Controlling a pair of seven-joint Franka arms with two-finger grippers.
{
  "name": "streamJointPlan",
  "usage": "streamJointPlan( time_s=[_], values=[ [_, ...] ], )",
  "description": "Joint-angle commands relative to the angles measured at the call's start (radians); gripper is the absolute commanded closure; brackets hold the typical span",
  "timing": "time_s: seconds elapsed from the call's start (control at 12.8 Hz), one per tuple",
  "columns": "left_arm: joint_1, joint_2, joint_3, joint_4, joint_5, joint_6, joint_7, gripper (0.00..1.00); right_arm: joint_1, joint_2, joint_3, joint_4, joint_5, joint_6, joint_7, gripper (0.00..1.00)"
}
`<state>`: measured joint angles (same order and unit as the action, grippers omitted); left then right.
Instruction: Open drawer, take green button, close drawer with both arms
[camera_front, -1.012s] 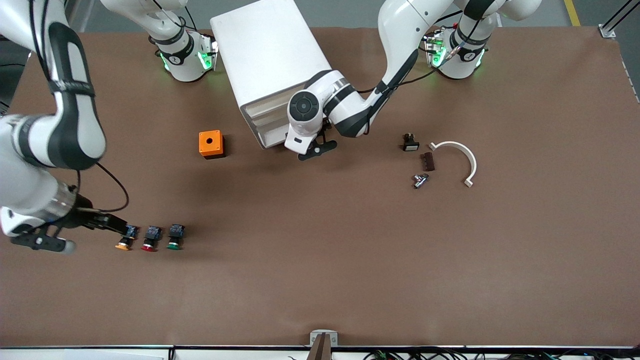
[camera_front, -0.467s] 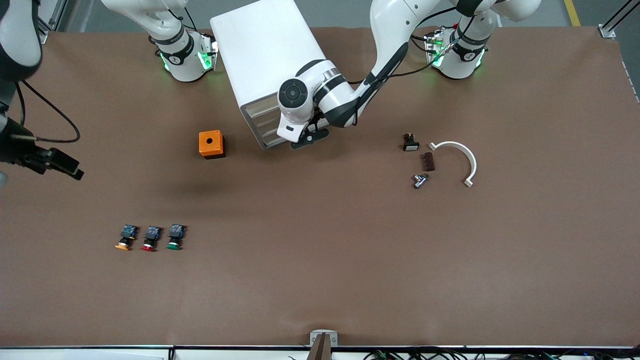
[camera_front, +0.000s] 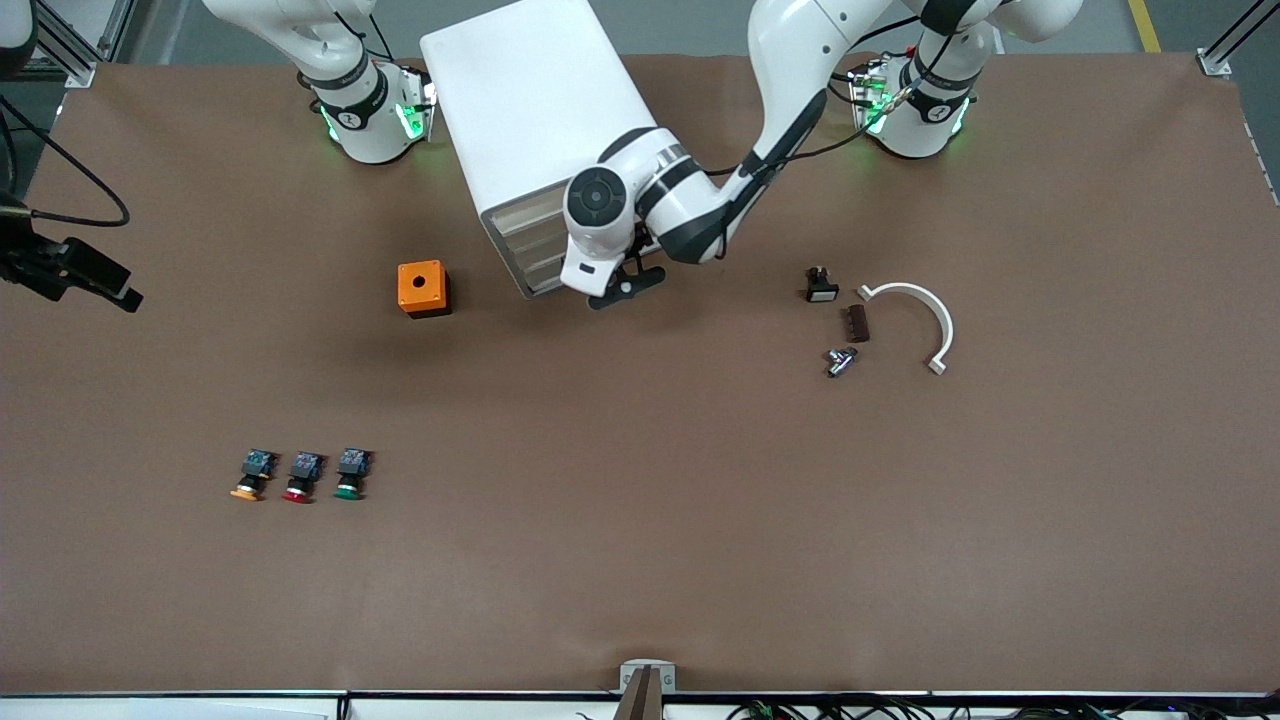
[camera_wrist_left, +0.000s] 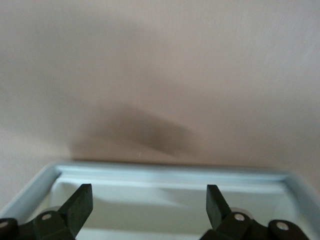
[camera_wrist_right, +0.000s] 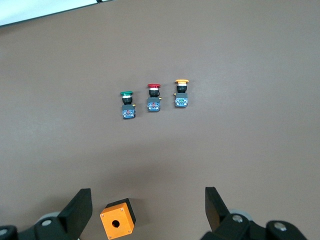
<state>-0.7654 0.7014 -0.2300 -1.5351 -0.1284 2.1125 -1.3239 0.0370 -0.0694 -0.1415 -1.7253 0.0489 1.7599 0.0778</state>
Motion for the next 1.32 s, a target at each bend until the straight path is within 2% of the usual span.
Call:
streamJointPlan(
  time_s=[0.0, 0.23, 0.39, 0.62, 0.86, 1.25],
  values=[
    [0.128, -0.068, -0.002, -0.011, 0.022, -0.008, 0.005, 0.0, -0.013, -0.001, 0.022, 0.045, -0.036, -0.026, -0.01, 0.0],
    [0.263, -0.131, -0.002, -0.01, 0.117, -0.009, 0.009, 0.0, -0.009, 0.003, 0.048, 0.093, -0.101, -0.03, -0.007, 0.0],
    [0.34, -0.155, -0.002, 0.006, 0.173, -0.011, 0.018, 0.0, -0.019, 0.02, 0.052, 0.122, -0.103, -0.043, 0.002, 0.0],
    [0.429, -0.184, -0.002, 0.03, 0.266, -0.011, 0.032, 0.0, -0.058, 0.104, 0.088, 0.286, -0.101, -0.182, 0.003, 0.0],
    [0.5, -0.221, -0.002, 0.039, 0.293, -0.04, 0.125, 0.0, -0.1, 0.105, 0.131, 0.283, -0.104, -0.185, 0.007, 0.0],
    [0.6, -0.307, -0.002, 0.082, 0.293, -0.19, 0.311, 0.0, -0.106, 0.1, 0.131, 0.277, -0.106, -0.191, 0.005, 0.0]
  ],
)
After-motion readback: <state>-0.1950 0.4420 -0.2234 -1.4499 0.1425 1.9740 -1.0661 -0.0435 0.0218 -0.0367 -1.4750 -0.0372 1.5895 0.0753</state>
